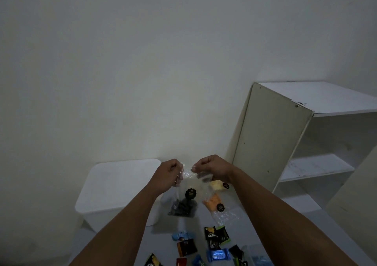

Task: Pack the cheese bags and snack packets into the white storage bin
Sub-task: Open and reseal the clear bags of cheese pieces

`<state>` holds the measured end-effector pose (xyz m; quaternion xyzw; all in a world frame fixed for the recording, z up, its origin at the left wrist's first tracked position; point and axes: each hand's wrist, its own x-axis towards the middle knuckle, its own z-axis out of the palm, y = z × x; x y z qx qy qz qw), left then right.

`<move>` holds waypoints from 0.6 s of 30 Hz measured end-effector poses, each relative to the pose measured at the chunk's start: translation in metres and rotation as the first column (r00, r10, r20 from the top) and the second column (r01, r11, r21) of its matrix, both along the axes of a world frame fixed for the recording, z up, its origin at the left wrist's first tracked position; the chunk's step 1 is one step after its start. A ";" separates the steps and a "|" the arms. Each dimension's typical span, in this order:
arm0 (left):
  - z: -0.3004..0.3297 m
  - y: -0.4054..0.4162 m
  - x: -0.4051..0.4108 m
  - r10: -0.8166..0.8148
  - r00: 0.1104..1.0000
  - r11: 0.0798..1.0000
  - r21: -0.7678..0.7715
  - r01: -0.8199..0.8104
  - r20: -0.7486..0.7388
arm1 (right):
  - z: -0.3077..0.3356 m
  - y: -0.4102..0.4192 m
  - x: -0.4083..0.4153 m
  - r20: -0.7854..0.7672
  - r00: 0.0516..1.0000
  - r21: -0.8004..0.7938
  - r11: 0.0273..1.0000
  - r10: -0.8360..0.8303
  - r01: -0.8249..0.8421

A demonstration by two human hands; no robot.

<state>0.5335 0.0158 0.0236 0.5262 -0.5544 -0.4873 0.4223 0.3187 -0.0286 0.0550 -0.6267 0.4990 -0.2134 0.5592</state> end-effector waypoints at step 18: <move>-0.002 0.005 -0.003 0.058 0.945 0.977 -0.213 0.012 0.321 | 0.005 0.001 0.025 -0.239 0.969 -0.335 0.932 0.060 -0.140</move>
